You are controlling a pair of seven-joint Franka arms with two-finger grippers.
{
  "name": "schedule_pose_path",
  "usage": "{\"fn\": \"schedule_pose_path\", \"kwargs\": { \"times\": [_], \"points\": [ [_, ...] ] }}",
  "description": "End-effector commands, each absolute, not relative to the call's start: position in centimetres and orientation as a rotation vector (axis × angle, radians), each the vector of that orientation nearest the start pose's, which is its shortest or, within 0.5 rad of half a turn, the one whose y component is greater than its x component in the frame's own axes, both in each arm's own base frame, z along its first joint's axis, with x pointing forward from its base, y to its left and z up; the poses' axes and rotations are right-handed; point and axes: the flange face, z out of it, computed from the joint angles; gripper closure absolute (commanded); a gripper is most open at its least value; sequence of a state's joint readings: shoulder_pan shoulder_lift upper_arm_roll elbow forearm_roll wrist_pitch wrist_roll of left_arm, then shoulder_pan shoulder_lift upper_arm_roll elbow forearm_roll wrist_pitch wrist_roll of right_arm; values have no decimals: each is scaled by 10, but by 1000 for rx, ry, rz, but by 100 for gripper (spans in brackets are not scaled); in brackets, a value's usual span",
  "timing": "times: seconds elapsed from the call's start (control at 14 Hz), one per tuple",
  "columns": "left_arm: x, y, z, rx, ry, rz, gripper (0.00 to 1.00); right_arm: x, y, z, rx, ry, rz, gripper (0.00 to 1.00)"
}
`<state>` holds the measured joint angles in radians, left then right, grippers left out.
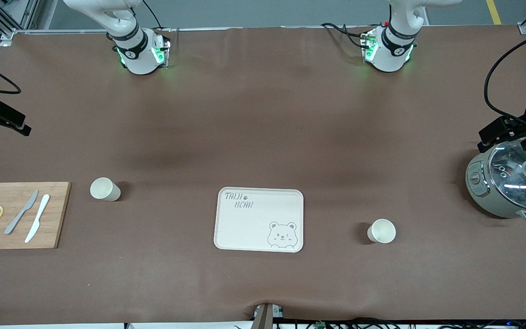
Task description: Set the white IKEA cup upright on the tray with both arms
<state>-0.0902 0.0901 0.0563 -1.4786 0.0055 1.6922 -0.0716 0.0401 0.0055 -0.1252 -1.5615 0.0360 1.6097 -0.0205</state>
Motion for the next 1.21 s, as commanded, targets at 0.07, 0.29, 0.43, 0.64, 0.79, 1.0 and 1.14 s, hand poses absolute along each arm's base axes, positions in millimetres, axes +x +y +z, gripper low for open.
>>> {"fn": "schedule_pose_path", "kwargs": {
  "times": [0.07,0.29,0.43,0.64,0.79,1.0,1.14],
  "points": [
    [595,-19,629,-3148,-49,-198,0,555,-45,636,-3123,98,-69,0],
    [595,-19,629,-3145,-51,-198,0,555,-47,636,-3123,103,-69,0],
    [595,-20,629,-3145,-46,-198,0,555,-47,635,-3121,103,-66,0],
    [598,-23,630,-3153,-57,-231,0,556,-48,633,-3121,110,-62,0],
    [598,-24,630,-3165,-54,-232,0,556,-48,633,-3122,108,-62,0],
    [598,-24,630,-3173,-55,-232,0,557,-49,630,-3122,110,-50,0],
    [598,-27,626,-3180,-68,-214,0,558,-49,628,-3122,110,-45,0]
  ]
}}
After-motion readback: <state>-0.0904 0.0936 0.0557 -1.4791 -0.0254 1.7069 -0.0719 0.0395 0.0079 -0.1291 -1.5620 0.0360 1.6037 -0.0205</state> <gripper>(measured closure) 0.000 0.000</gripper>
